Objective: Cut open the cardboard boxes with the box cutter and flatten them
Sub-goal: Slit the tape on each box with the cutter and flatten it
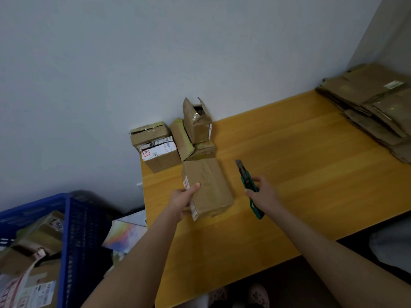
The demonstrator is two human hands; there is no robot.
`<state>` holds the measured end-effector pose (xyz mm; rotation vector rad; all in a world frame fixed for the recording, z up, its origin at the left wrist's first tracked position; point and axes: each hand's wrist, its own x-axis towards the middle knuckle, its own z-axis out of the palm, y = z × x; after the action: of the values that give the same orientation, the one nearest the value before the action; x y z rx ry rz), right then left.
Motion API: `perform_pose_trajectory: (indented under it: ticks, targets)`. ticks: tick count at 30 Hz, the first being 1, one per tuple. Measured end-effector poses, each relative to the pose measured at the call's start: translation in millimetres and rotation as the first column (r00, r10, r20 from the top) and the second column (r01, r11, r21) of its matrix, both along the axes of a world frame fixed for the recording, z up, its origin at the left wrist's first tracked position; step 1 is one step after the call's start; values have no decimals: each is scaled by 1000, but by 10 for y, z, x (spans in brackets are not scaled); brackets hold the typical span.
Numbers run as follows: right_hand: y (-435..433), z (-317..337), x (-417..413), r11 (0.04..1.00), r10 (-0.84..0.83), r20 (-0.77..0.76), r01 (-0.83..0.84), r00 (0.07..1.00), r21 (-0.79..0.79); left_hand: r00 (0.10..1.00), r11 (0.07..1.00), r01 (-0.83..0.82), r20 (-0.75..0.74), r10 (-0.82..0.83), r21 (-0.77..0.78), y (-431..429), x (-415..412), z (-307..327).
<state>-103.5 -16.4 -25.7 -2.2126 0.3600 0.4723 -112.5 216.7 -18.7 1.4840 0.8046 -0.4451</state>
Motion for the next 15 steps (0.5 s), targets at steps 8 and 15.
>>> perform_pose_trajectory:
  ticks: [8, 15]
  targets:
    - [71, -628, 99, 995, -89, -210, 77, 974, -65, 1000, 995, 24, -7, -25, -96, -35, -147, -249]
    - [69, -596, 139, 976, 5, -177, -44, 984, -214, 999, 994, 44, 24, -42, -103, -36, -150, -246]
